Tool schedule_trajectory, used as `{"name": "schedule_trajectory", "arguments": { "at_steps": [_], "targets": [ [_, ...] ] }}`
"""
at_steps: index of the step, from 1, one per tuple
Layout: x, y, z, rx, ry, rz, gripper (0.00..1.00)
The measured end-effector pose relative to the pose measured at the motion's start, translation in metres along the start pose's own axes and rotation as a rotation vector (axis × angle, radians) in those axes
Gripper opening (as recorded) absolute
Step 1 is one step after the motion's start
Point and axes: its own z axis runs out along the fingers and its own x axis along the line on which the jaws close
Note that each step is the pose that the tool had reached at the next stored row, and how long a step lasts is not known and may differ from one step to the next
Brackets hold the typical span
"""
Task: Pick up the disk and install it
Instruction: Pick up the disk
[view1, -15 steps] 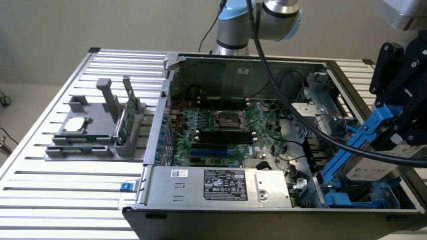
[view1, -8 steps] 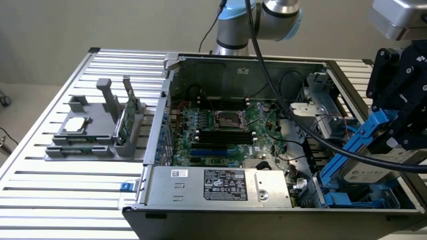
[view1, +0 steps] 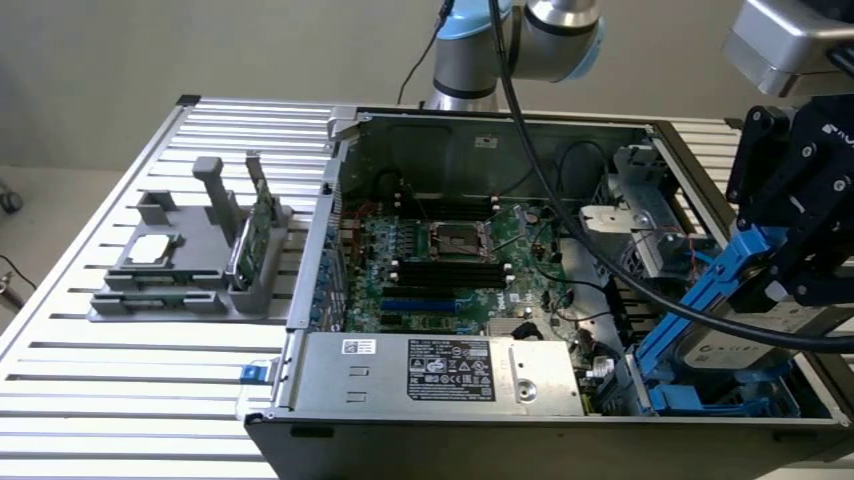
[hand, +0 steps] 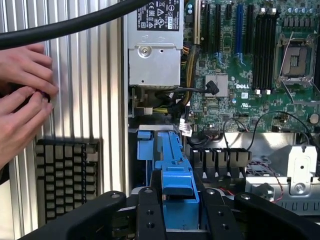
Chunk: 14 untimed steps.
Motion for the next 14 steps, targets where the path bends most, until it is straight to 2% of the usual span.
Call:
{"name": "schedule_trajectory", "arguments": {
  "at_steps": [14],
  "targets": [
    [-0.004,0.0011,0.0118,0.0035,0.0014,-0.004,0.33]
  ]
}}
